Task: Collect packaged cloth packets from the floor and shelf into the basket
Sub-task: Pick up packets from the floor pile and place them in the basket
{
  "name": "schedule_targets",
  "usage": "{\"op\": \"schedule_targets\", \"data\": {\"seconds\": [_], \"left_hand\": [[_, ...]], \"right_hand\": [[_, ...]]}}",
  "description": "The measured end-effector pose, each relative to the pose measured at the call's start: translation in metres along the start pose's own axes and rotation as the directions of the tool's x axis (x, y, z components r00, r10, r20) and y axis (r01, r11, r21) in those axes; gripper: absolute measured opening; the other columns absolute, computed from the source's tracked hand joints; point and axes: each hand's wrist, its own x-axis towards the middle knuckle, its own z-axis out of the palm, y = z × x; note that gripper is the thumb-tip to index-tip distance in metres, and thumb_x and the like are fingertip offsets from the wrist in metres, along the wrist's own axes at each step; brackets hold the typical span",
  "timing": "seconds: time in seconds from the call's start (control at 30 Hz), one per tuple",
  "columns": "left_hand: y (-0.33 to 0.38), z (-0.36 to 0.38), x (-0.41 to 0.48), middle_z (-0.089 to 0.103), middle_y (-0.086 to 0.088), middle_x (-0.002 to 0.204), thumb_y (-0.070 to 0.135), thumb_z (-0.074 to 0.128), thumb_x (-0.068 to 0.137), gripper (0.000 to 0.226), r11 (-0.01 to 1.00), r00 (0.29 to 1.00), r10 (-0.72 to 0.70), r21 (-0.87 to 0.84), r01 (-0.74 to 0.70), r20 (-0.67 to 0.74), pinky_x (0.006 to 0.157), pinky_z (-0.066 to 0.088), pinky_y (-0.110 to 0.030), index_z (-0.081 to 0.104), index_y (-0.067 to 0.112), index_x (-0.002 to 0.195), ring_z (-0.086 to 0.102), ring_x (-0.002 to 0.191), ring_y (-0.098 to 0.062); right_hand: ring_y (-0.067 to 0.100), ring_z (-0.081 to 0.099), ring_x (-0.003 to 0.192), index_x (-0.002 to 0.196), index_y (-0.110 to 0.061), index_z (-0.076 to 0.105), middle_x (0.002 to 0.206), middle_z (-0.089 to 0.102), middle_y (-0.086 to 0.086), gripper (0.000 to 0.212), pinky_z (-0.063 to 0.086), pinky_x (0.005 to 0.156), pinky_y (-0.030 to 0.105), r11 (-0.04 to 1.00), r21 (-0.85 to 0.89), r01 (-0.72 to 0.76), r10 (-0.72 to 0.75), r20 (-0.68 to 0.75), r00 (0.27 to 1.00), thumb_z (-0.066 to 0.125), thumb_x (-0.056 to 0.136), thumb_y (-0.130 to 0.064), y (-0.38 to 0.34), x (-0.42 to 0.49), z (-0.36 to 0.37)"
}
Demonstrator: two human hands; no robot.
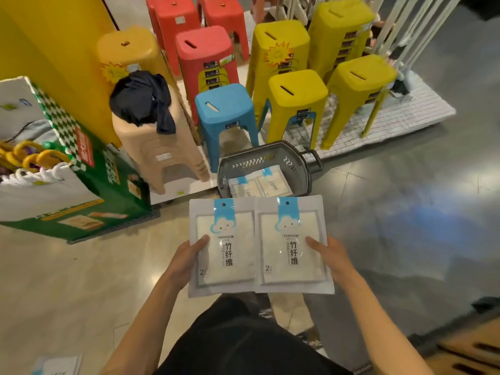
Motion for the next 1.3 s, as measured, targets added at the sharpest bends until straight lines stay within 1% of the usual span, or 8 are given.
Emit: {"op": "schedule_targets", "data": {"seconds": [0.23,0.37,0.47,0.6,0.77,0.9,1.07,1.3], "left_hand": [[0.056,0.046,0.081,0.077,-0.009,0.107,0.029,0.061,0.098,0.026,0.999,1.0,0.02,0.037,-0.02,0.01,0.085,0.057,-0.045,0.067,0.011,0.115,0.073,0.099,-0.029],[0.092,0.071,0.134,0.076,-0.006,0.108,0.032,0.062,0.098,0.032,1.0,0.999,0.011,0.026,-0.01,-0.036,0.093,0.055,-0.05,0.065,0.011,0.122,0.072,0.101,-0.028],[0.112,0.087,0.164,0.076,-0.006,0.107,0.029,0.062,0.098,0.03,0.999,0.998,0.027,0.031,-0.026,-0.055,0.087,0.057,-0.046,0.066,0.009,0.12,0.072,0.099,-0.028],[0.13,0.102,0.19,0.076,-0.006,0.105,0.029,0.061,0.099,0.027,0.999,0.993,0.023,0.039,-0.018,-0.118,0.081,0.059,-0.041,0.068,0.01,0.117,0.073,0.096,-0.026],[0.143,0.112,0.224,0.074,-0.007,0.103,0.033,0.058,0.101,0.026,0.999,0.977,-0.037,0.029,0.043,-0.208,0.071,0.056,-0.035,0.066,0.011,0.11,0.07,0.094,-0.027],[0.15,0.119,0.257,0.073,-0.009,0.103,0.035,0.059,0.1,0.023,0.997,0.953,-0.068,0.012,0.075,-0.294,0.074,0.057,-0.038,0.067,0.013,0.102,0.07,0.093,-0.028],[0.15,0.138,0.297,0.073,-0.01,0.098,0.036,0.064,0.097,0.026,0.992,0.924,-0.129,-0.05,0.119,-0.361,0.071,0.058,-0.035,0.068,0.011,0.099,0.071,0.085,-0.026],[0.12,0.155,0.381,0.072,0.0,0.084,0.032,0.061,0.1,0.022,0.977,0.879,-0.213,-0.098,0.189,-0.427,0.057,0.056,-0.023,0.067,0.014,0.089,0.07,0.067,-0.012]], "right_hand": [[0.021,0.075,0.087,0.111,-0.01,0.07,0.097,0.077,0.005,0.024,0.06,0.067,0.032,1.0,0.009,0.012,-0.011,-0.044,0.999,0.074,0.088,-0.018,-0.067,0.073,-0.031],[0.027,0.074,0.093,0.116,-0.005,0.068,0.104,0.076,0.011,0.03,0.061,0.079,0.041,1.0,-0.012,0.001,-0.002,-0.046,0.999,0.073,0.089,-0.016,-0.111,0.126,-0.045],[0.028,0.074,0.095,0.117,-0.005,0.068,0.107,0.075,0.012,0.031,0.059,0.086,0.046,0.997,-0.07,-0.013,0.01,-0.041,0.999,0.074,0.089,-0.018,-0.134,0.166,-0.05],[0.025,0.074,0.093,0.115,-0.006,0.068,0.105,0.075,0.009,0.028,0.062,0.074,0.036,0.993,-0.095,-0.063,0.061,-0.018,0.998,0.073,0.09,-0.016,-0.154,0.211,-0.05],[0.026,0.074,0.093,0.115,-0.007,0.068,0.106,0.075,0.01,0.03,0.06,0.082,0.043,0.98,-0.153,-0.13,0.131,-0.001,0.991,0.075,0.088,-0.019,-0.173,0.267,-0.047],[0.026,0.074,0.091,0.114,-0.005,0.068,0.103,0.076,0.01,0.031,0.062,0.074,0.038,0.97,-0.187,-0.158,0.164,0.017,0.986,0.075,0.087,-0.019,-0.186,0.313,-0.041],[0.028,0.074,0.095,0.111,-0.009,0.07,0.102,0.077,0.007,0.029,0.058,0.087,0.048,0.953,-0.223,-0.206,0.221,0.043,0.974,0.076,0.086,-0.024,-0.187,0.374,-0.04],[0.023,0.074,0.093,0.103,-0.011,0.072,0.098,0.077,0.005,0.02,0.059,0.08,0.036,0.922,-0.278,-0.271,0.304,0.086,0.949,0.076,0.087,-0.023,-0.165,0.479,-0.027]]}}
